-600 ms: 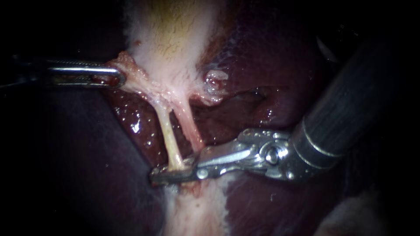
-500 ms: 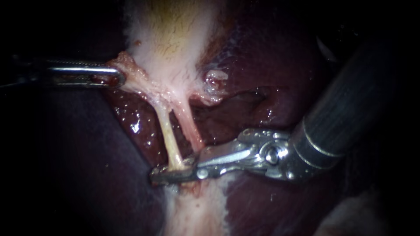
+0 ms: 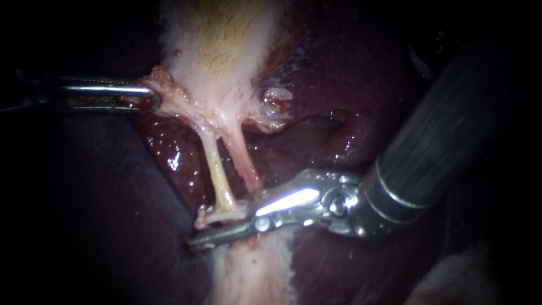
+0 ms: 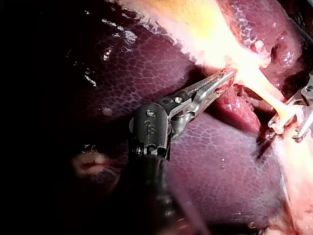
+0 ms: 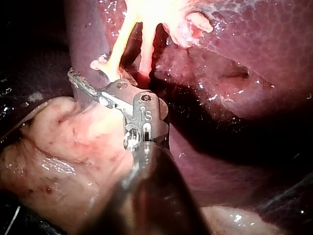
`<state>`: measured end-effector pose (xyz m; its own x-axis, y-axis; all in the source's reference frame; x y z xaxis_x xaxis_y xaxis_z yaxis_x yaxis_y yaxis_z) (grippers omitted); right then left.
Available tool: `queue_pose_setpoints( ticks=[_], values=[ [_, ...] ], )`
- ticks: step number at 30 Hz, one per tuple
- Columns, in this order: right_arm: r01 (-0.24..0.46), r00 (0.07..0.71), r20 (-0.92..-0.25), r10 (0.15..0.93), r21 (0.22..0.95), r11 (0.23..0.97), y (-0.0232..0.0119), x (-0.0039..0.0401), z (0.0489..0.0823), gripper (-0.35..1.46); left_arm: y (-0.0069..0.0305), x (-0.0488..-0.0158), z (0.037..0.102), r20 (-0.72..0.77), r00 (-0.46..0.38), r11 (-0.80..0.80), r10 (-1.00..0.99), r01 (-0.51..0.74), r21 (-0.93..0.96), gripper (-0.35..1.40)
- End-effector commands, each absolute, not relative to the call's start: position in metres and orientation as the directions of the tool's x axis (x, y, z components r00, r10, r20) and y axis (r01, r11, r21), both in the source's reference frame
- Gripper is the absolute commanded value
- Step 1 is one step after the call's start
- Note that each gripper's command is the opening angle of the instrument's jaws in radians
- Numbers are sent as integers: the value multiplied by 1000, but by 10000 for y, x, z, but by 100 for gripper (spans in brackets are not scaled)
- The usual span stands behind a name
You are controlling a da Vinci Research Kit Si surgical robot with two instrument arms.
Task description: Going back first clip left tube
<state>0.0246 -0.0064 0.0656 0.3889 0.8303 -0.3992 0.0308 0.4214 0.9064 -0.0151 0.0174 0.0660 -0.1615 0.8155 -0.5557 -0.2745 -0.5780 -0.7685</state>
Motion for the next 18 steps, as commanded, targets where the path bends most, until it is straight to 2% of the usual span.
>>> queue_pose_setpoints(
  ticks=[1,5,8,11,18],
  values=[
    [31,389,-400,830,906,422,-64,247,656,49,174,-151,659,-556,-162,-578,815,-274,-768,-35],
    [24,381,-402,832,904,426,-63,248,663,49,174,-151,660,-556,-162,-578,815,-274,-768,-35],
    [-7,378,-410,830,895,445,-61,245,674,49,174,-151,660,-556,-162,-578,815,-274,-768,-35],
    [-17,380,-492,783,843,538,-54,242,686,50,174,-151,660,-556,-162,-578,815,-274,-768,-35],
    [-40,369,-636,678,718,695,-40,227,703,50,174,-151,660,-556,-161,-578,815,-274,-768,-35]
  ],
)
